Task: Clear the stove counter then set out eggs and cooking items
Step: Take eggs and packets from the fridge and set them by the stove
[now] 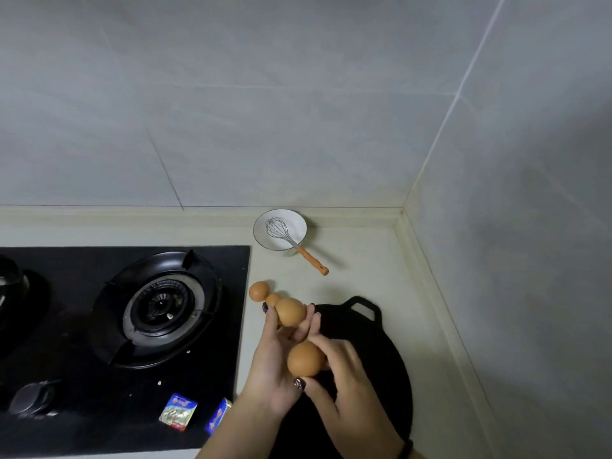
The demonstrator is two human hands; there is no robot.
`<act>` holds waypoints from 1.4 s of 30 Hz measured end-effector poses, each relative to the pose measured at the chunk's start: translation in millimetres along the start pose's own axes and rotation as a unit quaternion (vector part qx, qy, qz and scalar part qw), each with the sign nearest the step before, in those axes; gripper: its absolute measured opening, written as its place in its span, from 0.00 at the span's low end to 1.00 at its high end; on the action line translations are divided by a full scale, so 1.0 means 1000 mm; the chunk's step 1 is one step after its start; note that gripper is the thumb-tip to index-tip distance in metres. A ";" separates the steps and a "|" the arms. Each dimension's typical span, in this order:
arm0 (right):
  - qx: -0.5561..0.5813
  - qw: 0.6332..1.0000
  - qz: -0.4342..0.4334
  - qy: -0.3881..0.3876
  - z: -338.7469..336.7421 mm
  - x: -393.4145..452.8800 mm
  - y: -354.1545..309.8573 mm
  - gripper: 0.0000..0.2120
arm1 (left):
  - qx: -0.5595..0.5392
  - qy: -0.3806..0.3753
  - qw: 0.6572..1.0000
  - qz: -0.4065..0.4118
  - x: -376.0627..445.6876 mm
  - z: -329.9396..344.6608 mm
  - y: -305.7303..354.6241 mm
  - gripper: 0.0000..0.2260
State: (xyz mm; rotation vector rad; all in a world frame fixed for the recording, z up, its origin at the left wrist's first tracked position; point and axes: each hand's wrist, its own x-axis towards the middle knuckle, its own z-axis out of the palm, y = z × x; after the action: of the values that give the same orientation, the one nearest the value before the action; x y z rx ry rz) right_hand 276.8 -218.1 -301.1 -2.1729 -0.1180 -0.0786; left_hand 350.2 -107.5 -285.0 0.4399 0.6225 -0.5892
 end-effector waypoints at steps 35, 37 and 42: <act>-0.381 0.890 0.048 -0.247 0.085 -0.059 0.096 0.46 | -0.051 0.121 0.991 0.030 -0.003 -0.070 0.004 0.25; -0.391 0.885 0.031 -0.252 0.083 -0.055 0.097 0.43 | -0.035 0.127 0.991 0.035 0.001 -0.069 0.006 0.26; -0.416 0.885 0.003 -0.210 0.061 -0.046 0.113 0.41 | 0.012 0.170 0.983 0.074 0.014 -0.076 0.011 0.28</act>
State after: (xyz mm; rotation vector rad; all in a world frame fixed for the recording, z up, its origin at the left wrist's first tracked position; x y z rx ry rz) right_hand 244.9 -234.0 -432.5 -3.0234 -0.3813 0.4262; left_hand 334.9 -63.6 -347.4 0.6109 0.8998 -0.3815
